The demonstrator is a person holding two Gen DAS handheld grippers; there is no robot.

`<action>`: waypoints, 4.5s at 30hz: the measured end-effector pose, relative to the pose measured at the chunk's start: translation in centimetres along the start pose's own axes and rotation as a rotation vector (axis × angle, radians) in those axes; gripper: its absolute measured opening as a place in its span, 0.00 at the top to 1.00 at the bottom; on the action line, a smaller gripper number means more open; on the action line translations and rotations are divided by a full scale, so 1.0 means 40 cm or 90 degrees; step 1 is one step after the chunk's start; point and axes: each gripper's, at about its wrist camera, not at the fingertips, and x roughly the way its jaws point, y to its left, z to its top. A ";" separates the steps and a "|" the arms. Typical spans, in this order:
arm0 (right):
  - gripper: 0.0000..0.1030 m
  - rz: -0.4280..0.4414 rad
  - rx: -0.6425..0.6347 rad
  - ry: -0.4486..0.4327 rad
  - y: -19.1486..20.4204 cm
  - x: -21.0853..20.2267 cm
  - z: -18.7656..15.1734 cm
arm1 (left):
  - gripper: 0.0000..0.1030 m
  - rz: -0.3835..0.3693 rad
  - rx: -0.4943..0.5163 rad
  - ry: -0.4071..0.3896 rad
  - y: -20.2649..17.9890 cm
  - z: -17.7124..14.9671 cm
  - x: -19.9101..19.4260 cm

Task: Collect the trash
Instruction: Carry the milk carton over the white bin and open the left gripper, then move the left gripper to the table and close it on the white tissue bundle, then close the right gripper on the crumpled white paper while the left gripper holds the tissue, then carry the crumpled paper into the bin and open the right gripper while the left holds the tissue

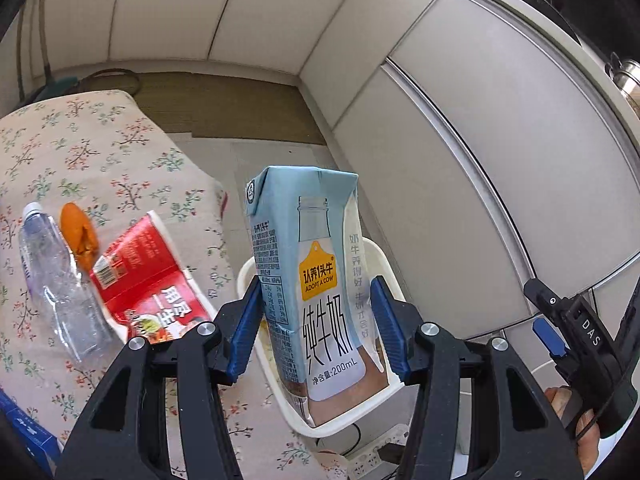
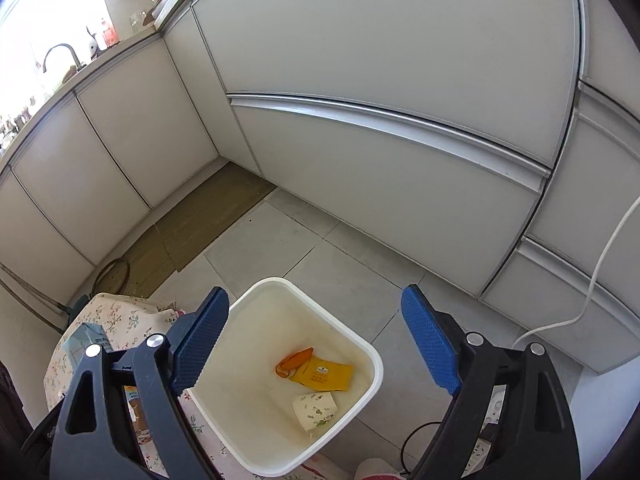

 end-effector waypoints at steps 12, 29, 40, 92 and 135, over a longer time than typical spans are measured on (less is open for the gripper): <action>0.17 -0.007 0.024 -0.006 -0.062 -0.005 0.015 | 0.28 -0.013 0.025 0.045 -0.085 -0.019 0.089; 0.09 -0.025 -0.123 0.016 0.074 0.020 -0.051 | 0.07 0.102 0.017 0.001 -0.011 -0.013 -0.002; 0.07 -0.004 -0.276 0.024 0.295 0.016 -0.161 | 0.07 0.198 -0.047 -0.001 0.214 -0.044 -0.130; 0.07 0.260 -0.398 0.221 0.869 0.053 -0.552 | 0.73 0.197 -0.458 -0.129 0.888 -0.117 -0.497; 0.55 0.382 -0.519 0.216 1.094 0.030 -0.690 | 0.73 0.181 -0.372 -0.207 0.837 -0.098 -0.683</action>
